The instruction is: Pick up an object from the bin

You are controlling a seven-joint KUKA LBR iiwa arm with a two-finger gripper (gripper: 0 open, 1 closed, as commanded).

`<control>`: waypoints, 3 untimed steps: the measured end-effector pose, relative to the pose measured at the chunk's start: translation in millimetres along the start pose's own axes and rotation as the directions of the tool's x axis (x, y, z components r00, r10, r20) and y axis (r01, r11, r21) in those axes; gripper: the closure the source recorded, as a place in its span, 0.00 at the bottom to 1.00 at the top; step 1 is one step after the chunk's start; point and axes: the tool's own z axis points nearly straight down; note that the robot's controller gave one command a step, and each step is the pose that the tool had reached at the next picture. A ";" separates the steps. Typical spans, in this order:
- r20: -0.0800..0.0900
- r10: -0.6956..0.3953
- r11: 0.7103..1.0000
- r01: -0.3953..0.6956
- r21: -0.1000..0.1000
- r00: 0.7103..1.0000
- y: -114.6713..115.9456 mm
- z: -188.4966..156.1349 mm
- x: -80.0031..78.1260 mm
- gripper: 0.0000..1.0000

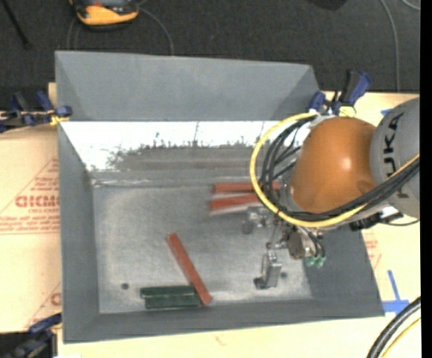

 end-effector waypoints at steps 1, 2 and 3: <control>0.000 0.000 1.000 0.000 0.000 1.000 0.0 0.0 0.0 0.00; 0.002 -0.152 0.988 0.152 -0.001 0.988 -15.5 4.6 -11.1 0.00; 0.005 -0.311 0.950 0.311 0.002 0.950 -46.9 46.6 -10.3 0.00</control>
Offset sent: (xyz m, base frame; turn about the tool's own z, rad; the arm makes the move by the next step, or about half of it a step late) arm 0.0269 -0.0482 -0.0133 -0.3598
